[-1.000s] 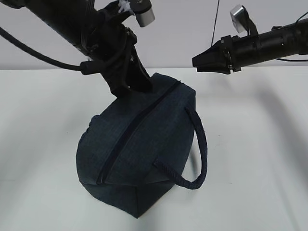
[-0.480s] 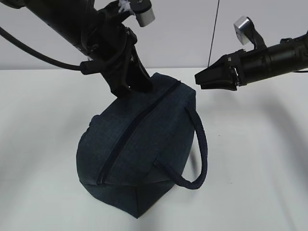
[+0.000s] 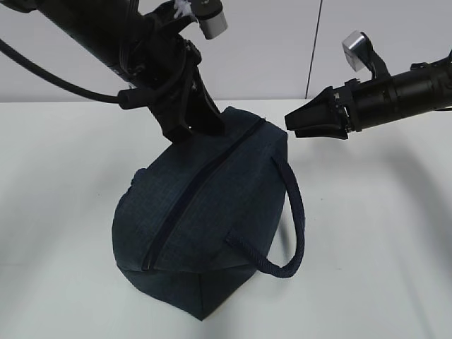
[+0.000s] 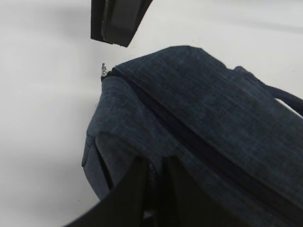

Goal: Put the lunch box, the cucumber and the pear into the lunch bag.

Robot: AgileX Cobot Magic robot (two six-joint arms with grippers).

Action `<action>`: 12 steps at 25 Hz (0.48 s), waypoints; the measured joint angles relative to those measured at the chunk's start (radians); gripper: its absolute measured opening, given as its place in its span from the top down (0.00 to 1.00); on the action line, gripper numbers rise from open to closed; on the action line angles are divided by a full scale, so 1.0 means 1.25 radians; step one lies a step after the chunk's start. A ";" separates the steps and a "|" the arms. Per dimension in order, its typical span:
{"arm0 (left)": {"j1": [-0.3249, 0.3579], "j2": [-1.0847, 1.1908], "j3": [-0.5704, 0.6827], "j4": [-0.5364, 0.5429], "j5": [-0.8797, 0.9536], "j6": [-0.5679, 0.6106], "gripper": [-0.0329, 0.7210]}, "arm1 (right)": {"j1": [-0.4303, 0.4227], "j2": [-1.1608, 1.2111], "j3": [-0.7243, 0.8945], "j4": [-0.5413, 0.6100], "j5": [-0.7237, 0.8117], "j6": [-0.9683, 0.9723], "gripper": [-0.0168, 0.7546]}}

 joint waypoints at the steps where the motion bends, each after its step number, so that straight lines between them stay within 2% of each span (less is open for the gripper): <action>1: 0.000 0.000 0.000 0.000 0.000 0.000 0.91 | 0.000 0.000 0.000 0.000 0.000 -0.005 0.39; 12: 0.000 0.000 0.000 -0.002 0.000 0.000 0.91 | 0.040 0.000 0.000 0.020 0.002 -0.031 0.39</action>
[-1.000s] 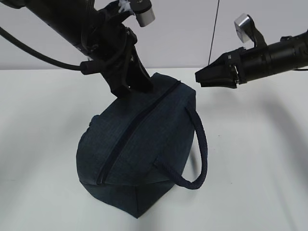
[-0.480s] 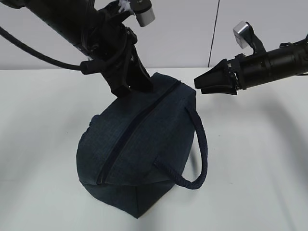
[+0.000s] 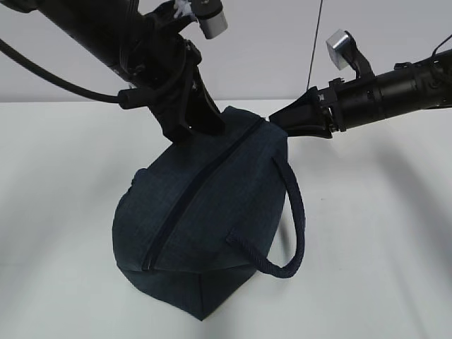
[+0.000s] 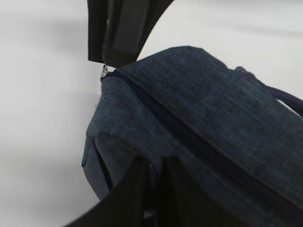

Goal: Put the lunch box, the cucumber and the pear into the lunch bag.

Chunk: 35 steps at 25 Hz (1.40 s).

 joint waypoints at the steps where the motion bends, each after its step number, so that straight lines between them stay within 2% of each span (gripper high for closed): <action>1: 0.000 0.000 0.000 0.000 0.000 0.000 0.91 | 0.000 0.000 0.000 0.006 0.000 0.000 0.39; 8: 0.000 0.000 0.000 0.000 0.000 0.000 0.91 | 0.000 0.000 0.000 0.026 0.000 -0.002 0.39; 15: 0.000 0.000 0.000 -0.002 0.000 0.000 0.91 | 0.000 0.000 0.000 0.026 0.002 -0.002 0.44; 25: 0.000 0.000 0.000 -0.002 0.000 0.000 0.91 | 0.014 0.000 0.000 0.021 0.002 -0.009 0.45; 31: 0.000 0.000 0.000 -0.002 -0.001 0.000 0.91 | 0.015 0.000 0.000 0.008 0.003 -0.009 0.57; 35: 0.000 0.000 0.000 -0.002 -0.001 0.000 0.91 | 0.004 0.000 0.000 -0.015 0.003 -0.014 0.59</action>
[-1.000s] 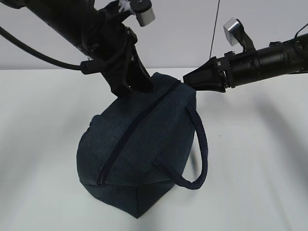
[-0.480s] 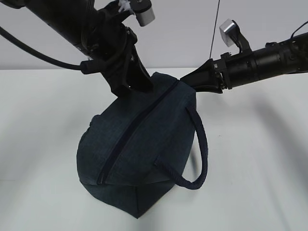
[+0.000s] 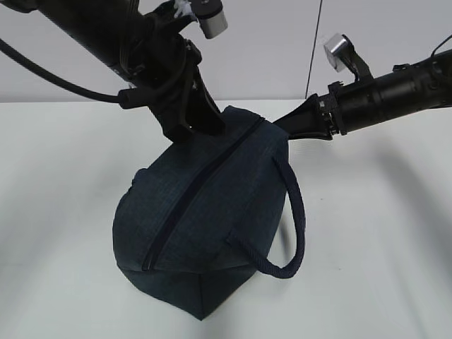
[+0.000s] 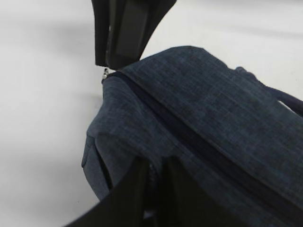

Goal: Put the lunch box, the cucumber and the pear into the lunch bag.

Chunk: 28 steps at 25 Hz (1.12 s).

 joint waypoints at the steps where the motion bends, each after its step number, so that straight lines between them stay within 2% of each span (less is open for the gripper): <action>1: 0.000 0.000 0.000 0.000 0.000 0.000 0.91 | -0.006 0.000 0.000 -0.006 0.000 -0.007 0.60; 7: 0.000 0.000 0.000 0.000 -0.001 0.000 0.91 | -0.034 -0.019 0.000 -0.006 0.011 -0.069 0.61; 15: 0.000 0.000 0.000 -0.002 -0.006 0.000 0.91 | -0.034 -0.057 0.000 -0.006 0.027 -0.210 0.61; 28: -0.001 0.003 0.000 -0.026 -0.057 0.000 0.91 | -0.034 -0.060 0.000 -0.006 0.145 -0.549 0.61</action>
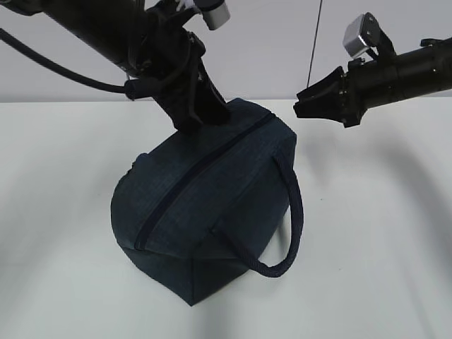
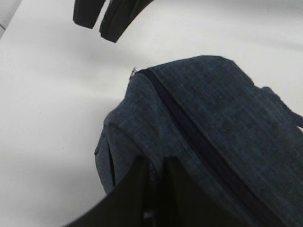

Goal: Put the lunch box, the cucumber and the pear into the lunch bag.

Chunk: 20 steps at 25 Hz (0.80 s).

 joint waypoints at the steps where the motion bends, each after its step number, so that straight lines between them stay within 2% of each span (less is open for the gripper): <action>1: 0.000 0.000 0.000 0.000 -0.006 0.000 0.91 | 0.000 0.000 0.001 0.000 0.003 -0.024 0.61; 9: 0.000 0.000 0.000 -0.004 -0.053 0.000 0.91 | 0.000 0.000 0.094 0.000 0.078 -0.217 0.61; 20: 0.000 0.000 0.000 -0.007 -0.057 0.000 0.91 | 0.000 -0.015 0.108 0.000 0.074 -0.244 0.61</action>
